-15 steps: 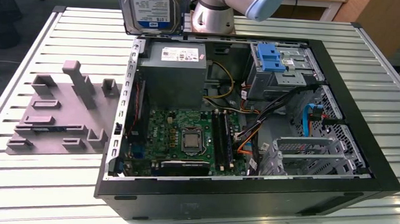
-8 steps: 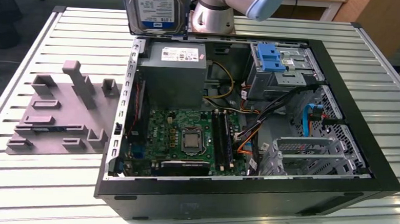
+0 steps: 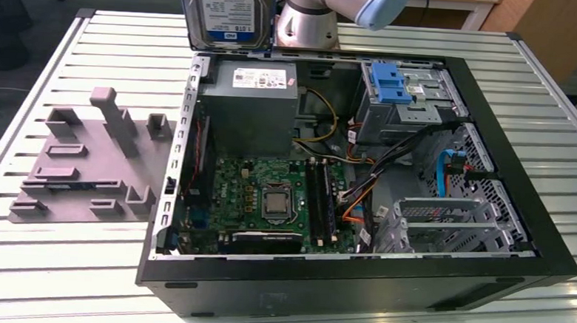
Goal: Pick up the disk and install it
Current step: 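Pick up the disk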
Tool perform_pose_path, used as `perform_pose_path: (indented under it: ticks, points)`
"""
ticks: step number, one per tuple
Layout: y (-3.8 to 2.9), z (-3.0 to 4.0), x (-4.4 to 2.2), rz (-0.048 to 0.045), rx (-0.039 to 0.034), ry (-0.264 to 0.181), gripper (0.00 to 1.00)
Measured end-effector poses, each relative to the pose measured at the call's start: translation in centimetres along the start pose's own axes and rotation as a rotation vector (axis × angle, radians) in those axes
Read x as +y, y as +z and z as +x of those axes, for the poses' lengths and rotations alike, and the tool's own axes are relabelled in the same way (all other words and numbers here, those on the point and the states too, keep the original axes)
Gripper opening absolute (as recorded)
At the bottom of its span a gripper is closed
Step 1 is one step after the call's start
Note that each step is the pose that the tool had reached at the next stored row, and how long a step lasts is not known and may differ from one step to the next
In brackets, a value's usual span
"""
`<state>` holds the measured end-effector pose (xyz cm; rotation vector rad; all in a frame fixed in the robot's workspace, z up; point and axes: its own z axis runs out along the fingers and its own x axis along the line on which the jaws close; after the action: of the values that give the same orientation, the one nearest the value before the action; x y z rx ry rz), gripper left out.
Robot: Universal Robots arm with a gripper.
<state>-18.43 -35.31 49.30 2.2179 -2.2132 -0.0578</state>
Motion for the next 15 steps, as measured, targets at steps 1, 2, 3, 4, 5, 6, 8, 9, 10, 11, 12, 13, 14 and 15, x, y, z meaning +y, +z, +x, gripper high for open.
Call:
perform_pose_path:
  ticks: [1,2,3,4,5,6,8,9,10,11,12,13,14,15]
  points:
    - [0.00,0.00,0.00,0.0000,0.0000,0.000,0.36]
    - [0.00,0.00,0.00,0.0000,0.0000,0.000,0.36]
    - [0.00,0.00,-0.01,0.0000,0.0000,0.000,0.36]
    - [0.00,0.00,-0.01,0.0000,0.0000,0.000,0.36]
    - [0.00,0.00,-0.01,0.0000,0.0000,0.000,0.36]
    - [0.00,0.00,-0.02,0.0000,0.0000,0.000,0.36]
    - [0.00,0.00,-0.02,0.0000,0.0002,0.000,0.36]
    - [0.00,0.02,-0.02,0.0000,0.0010,0.000,0.36]
    - [0.00,0.10,-0.03,0.0000,0.0015,0.000,0.36]
    - [0.00,0.21,-0.03,-0.0001,0.0019,0.000,0.36]
    - [-0.01,0.32,-0.02,0.0000,0.0023,0.000,0.36]
    - [-0.01,0.48,-0.02,-0.0001,0.0030,0.000,0.36]
    - [-0.01,0.65,-0.02,-0.0001,0.0034,0.000,0.36]
    - [-0.01,0.81,-0.01,0.0000,0.0040,0.000,0.36]
